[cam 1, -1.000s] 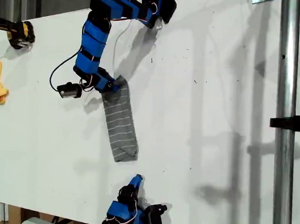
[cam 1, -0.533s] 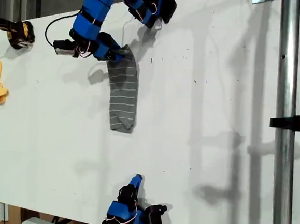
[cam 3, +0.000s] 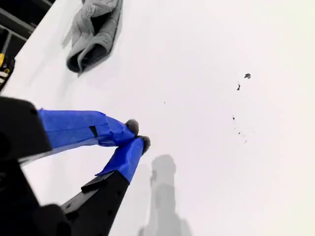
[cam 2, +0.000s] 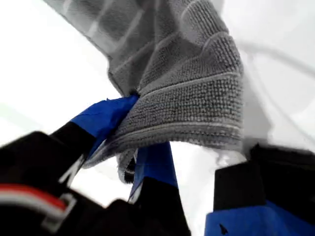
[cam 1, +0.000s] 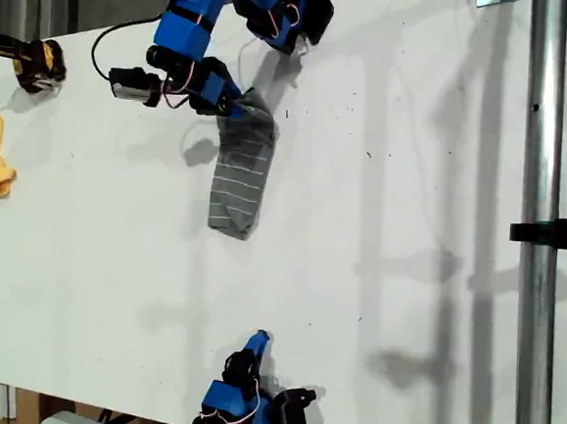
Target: Grasp corners of a towel and fold twice.
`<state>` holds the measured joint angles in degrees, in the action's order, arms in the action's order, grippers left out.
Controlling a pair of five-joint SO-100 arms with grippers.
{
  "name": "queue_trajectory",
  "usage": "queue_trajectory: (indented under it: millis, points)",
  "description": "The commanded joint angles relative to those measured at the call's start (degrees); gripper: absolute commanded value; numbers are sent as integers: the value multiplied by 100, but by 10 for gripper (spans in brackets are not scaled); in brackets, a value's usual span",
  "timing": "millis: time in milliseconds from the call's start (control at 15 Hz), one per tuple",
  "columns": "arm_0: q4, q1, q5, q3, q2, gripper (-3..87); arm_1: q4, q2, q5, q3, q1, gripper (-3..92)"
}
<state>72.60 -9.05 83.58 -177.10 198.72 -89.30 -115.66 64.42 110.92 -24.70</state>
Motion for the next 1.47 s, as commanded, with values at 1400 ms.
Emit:
queue_trajectory:
  millis: [1400]
  points:
    - [-62, 105, 193, 26, 35, -5, 4904, 5326, -571, -3252, 545, 9]
